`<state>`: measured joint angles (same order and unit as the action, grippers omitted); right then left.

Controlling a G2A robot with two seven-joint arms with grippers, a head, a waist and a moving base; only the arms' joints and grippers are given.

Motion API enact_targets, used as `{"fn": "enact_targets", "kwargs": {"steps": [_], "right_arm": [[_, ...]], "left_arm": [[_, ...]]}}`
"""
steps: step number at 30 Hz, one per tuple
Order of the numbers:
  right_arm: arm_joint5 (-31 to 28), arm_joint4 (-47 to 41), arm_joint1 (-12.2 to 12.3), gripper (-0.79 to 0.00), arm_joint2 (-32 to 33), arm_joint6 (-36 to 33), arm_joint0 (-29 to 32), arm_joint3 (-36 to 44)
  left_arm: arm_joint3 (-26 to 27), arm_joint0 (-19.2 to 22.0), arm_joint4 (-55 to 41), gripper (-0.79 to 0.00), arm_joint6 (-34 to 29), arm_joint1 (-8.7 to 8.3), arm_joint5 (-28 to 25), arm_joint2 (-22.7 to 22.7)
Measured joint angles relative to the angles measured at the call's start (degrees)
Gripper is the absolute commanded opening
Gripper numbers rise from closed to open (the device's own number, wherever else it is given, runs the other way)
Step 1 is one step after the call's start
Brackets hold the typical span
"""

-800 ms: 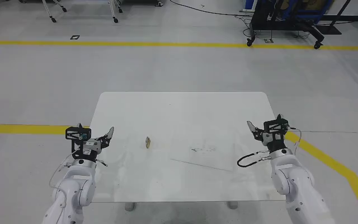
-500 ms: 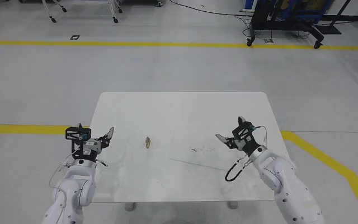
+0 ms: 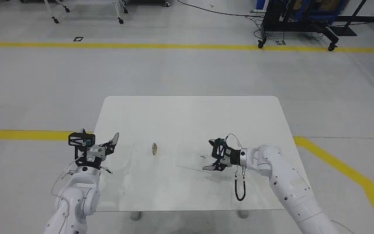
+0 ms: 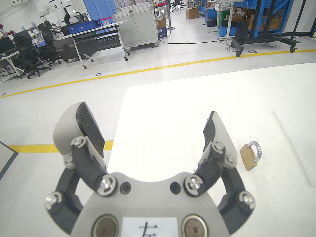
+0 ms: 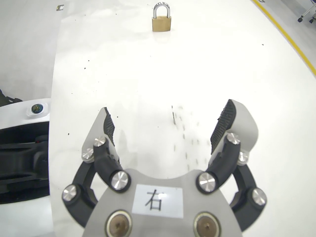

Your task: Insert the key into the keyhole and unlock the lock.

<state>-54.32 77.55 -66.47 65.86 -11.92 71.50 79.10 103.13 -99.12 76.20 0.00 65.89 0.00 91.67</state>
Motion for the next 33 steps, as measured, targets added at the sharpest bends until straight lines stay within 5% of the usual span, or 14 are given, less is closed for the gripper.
{"fn": "enact_targets", "kwargs": {"steps": [8, 11, 33], "right_arm": [[7.23, 5.82, -1.66, -0.554, -7.87, -1.78, -4.11, -3.38], [7.28, 6.62, -1.93, -0.785, -9.23, -1.34, -5.39, -4.81], [8.81, 13.29, 0.5, -0.785, -5.25, 3.86, -0.86, 4.99]], "left_arm": [[0.0, 0.0, 0.0, 0.0, 0.0, 0.0, 0.0, 0.0], [0.0, 0.0, 0.0, 0.0, 0.0, 0.0, 0.0, 0.0], [0.0, 0.0, 0.0, 0.0, 0.0, 0.0, 0.0, 0.0]]}}
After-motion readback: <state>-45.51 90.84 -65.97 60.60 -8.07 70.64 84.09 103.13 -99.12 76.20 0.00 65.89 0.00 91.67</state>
